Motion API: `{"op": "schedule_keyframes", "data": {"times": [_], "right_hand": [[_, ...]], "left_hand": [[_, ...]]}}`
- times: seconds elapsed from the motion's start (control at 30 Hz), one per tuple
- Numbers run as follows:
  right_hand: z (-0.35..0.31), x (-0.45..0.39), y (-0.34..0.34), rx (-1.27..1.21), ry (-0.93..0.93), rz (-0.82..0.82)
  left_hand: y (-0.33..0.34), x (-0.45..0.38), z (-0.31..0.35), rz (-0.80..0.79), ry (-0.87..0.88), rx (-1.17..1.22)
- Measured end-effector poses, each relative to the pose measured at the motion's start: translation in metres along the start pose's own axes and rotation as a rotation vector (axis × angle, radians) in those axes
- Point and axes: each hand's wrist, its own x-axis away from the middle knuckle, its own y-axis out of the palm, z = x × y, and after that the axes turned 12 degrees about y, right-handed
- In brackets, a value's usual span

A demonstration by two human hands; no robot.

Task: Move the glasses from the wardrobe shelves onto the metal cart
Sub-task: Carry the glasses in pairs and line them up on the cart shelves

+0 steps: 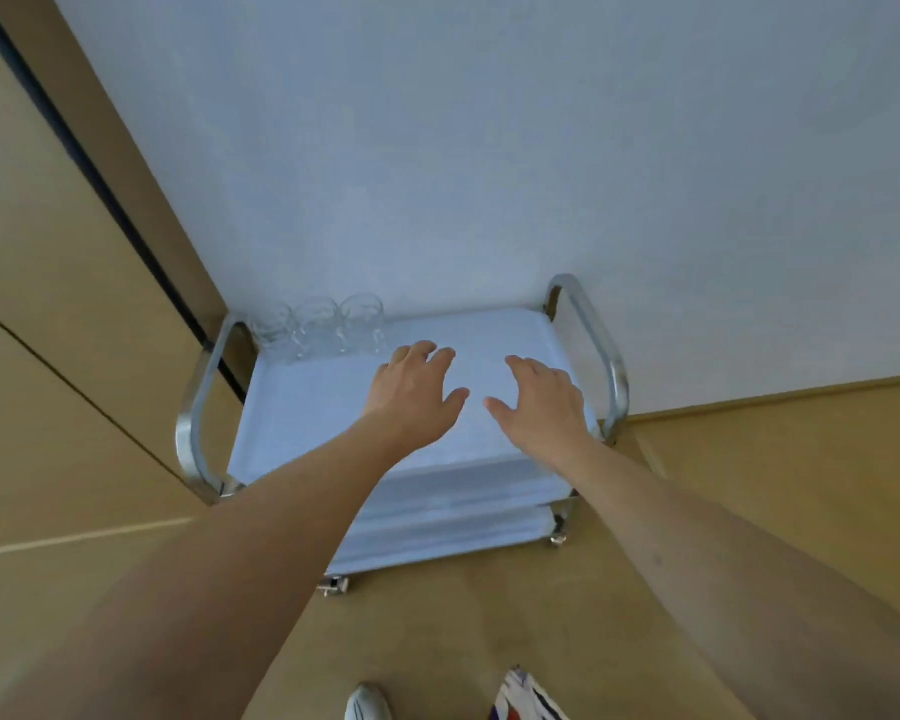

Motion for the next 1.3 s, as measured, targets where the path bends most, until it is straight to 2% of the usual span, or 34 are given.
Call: {"op": "schedule_keyframes", "data": {"times": [0.23,0.6,0.87,1.03,1.3], "right_hand": [[0.058,-0.012,-0.112,-0.027,0.135,0.214],[0.135,-0.037,-0.228,0.000,0.488,0.502],[0.173,-0.024,-0.263,0.051,0.740,0.621],[0.196,0.003,-0.275,0.091,0.898,0.658],[0.252,0.043,-0.297,0.112,1.077,0.708]], "left_hand": [[-0.060,-0.087,0.086,0.128,0.249,0.024],[-0.096,-0.228,0.198,0.188,0.722,0.112],[-0.098,-0.283,0.266,0.145,0.999,0.206],[-0.086,-0.292,0.314,0.084,1.099,0.329],[-0.071,-0.296,0.407,0.025,1.259,0.393]]}}
